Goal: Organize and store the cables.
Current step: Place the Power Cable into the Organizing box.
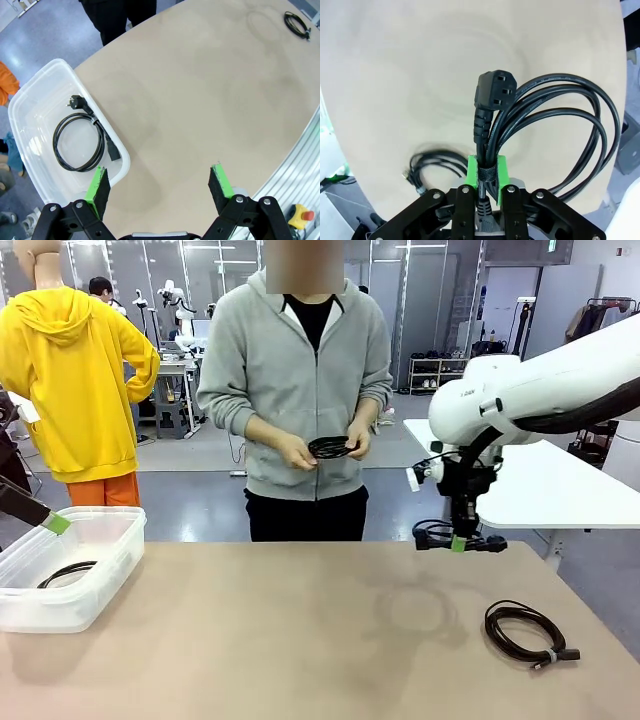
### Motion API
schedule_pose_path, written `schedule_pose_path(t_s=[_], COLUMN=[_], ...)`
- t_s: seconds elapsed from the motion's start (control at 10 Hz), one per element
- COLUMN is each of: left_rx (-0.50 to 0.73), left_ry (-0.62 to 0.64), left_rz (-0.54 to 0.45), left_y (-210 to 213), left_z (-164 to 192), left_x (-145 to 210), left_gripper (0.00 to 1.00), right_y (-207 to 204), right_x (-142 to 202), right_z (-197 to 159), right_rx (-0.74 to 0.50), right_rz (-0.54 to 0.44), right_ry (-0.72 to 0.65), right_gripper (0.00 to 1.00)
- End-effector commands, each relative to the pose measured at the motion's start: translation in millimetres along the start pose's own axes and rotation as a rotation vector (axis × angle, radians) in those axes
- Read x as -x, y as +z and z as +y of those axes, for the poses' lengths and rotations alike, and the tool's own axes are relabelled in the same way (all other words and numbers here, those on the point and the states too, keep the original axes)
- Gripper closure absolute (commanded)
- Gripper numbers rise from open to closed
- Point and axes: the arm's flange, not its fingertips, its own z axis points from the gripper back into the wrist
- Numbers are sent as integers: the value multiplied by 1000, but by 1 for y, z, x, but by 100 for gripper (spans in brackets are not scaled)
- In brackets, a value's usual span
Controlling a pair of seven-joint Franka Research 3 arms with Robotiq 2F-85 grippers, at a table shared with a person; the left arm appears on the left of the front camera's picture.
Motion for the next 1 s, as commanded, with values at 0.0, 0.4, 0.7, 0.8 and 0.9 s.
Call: schedule_pose_path(t_s=[0.0, 0.4, 0.7, 0.8, 0.9], left_rx=[-4, -4, -4, -4, -4], left_ry=[13, 13, 13, 13, 13], left_rz=[-3, -3, -3, -3, -3], left_y=[-1, -1, -1, -1, -1], left_z=[-2, -2, -2, -2, -2], left_x=[-2, -2, -2, -2, -2], left_gripper=[0, 0, 0, 0, 0], right_y=[13, -8, -32, -44, -56], right_x=[-69, -198, -246, -249, -249], right_z=[17, 51, 68, 67, 64], right_rx=[51, 11, 47, 37, 21], right_rz=[47, 75, 86, 80, 34], right_ry=[17, 171, 208, 214, 227], right_gripper=[100, 100, 100, 100, 100])
